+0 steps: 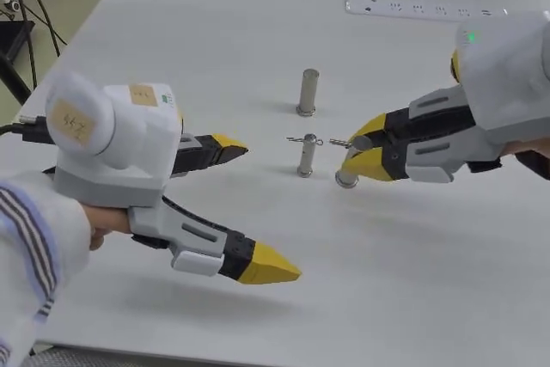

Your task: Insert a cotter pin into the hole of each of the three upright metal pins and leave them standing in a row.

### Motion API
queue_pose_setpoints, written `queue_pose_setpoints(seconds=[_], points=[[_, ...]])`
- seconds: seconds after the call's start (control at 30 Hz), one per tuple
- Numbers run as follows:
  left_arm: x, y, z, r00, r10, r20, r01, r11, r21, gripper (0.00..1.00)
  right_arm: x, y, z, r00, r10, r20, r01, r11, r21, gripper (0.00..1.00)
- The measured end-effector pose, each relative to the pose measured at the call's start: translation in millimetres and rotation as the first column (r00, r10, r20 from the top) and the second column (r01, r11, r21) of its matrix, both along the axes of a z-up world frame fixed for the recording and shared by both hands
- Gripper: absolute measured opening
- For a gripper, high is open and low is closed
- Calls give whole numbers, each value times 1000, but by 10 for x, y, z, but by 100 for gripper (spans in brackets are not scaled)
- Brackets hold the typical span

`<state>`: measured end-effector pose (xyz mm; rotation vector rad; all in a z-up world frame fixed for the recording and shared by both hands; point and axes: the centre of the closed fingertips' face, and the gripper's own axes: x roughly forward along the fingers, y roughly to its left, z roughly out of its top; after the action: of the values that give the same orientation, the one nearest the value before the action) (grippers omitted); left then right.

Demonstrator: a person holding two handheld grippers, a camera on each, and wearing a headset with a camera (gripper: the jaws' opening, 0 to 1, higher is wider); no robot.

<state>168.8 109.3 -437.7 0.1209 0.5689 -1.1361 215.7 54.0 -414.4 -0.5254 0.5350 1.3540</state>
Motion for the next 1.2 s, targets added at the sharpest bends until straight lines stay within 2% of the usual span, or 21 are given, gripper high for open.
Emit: queue_pose_setpoints(seconds=[0.2, 0.4, 0.5, 1.2], points=[[-10, -13, -15, 1000, -4, -9, 4, 1000, 0, 99, 94, -118, -19, 1000, -20, -8, 20, 1000, -5, 8], [-30, -30, -33, 1000, -11, -13, 11, 1000, 5, 99, 141, -217, -101, 1000, -26, -16, 26, 999, -21, 8], [-57, -34, -61, 999, -15, -37, 15, 1000, 10, 99, 157, -256, -152, 999, -29, -25, 28, 999, -27, 8], [-40, 28, -47, 1000, 7, -27, -7, 1000, 17, 99, 244, -404, -399, 999, -34, -36, 33, 999, -41, 8]])
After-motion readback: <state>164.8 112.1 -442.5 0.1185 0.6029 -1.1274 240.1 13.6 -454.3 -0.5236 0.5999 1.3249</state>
